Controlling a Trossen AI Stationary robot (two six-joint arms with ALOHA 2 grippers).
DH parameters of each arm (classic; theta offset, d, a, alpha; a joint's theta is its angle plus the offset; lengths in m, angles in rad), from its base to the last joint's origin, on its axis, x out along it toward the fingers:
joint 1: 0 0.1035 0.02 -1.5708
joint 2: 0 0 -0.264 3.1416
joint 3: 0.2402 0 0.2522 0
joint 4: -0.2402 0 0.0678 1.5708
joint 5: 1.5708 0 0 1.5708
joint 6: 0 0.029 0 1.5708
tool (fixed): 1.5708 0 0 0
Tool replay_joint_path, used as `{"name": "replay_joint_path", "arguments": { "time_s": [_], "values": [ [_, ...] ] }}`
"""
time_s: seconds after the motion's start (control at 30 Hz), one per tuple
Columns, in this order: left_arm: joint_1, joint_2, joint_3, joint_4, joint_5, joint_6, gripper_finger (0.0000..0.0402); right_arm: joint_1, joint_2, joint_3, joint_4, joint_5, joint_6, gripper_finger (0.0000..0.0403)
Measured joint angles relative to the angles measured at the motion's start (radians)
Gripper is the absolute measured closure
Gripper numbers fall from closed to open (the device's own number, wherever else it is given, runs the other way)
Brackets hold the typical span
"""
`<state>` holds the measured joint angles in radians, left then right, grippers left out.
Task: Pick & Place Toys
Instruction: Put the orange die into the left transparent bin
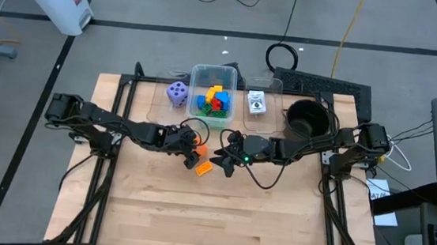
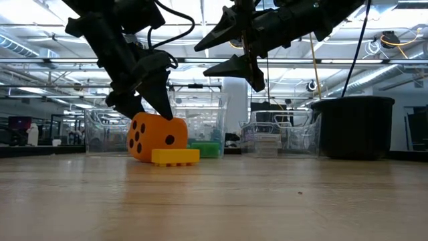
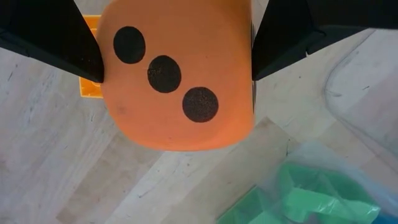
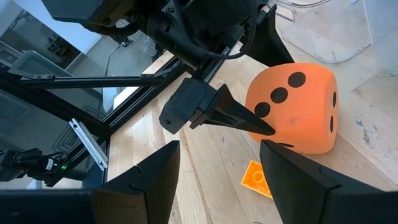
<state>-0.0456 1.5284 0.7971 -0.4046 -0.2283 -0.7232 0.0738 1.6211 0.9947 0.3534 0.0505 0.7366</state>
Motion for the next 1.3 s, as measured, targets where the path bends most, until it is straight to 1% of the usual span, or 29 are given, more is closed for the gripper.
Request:
{"name": "replay_joint_path", "arguments": {
  "time_s": [0.13, 0.2, 0.43, 0.53, 0.7, 1.0, 1.13, 1.2, 1.3],
  "values": [
    [0.000, 0.000, 0.000, 0.000, 0.001, -0.011, 0.0004, 0.000, 0.000, 0.000, 0.000, 0.000, 0.000, 0.0188],
    [0.000, 0.000, 0.000, 0.000, 0.002, -0.012, 0.0012, 0.000, 0.000, 0.000, 0.000, 0.000, 0.000, 0.0188],
    [0.000, 0.000, 0.000, -0.002, 0.010, -0.029, 0.0091, 0.000, 0.000, 0.000, 0.000, -0.002, 0.000, 0.0188],
    [0.000, 0.000, 0.000, -0.001, 0.011, -0.041, 0.0117, 0.000, 0.000, 0.000, 0.000, -0.002, 0.000, 0.0188],
    [-0.002, -0.002, 0.000, -0.001, 0.014, -0.049, 0.0122, 0.000, 0.000, 0.000, 0.000, -0.003, 0.000, 0.0188],
    [0.004, -0.098, -0.008, -0.017, 0.031, -0.045, 0.0136, 0.000, 0.000, 0.000, -0.004, -0.003, 0.002, 0.0188],
    [0.005, -0.120, -0.009, -0.033, 0.029, -0.039, 0.0142, 0.000, 0.000, 0.000, -0.005, -0.003, 0.000, 0.0188],
    [0.005, -0.121, -0.009, -0.034, 0.029, -0.038, 0.0153, 0.000, 0.000, 0.000, -0.006, -0.003, 0.000, 0.0188],
    [0.005, -0.122, -0.008, -0.033, 0.038, -0.038, 0.0185, 0.000, 0.000, 0.000, -0.007, -0.003, 0.000, 0.0188]
  ]
}}
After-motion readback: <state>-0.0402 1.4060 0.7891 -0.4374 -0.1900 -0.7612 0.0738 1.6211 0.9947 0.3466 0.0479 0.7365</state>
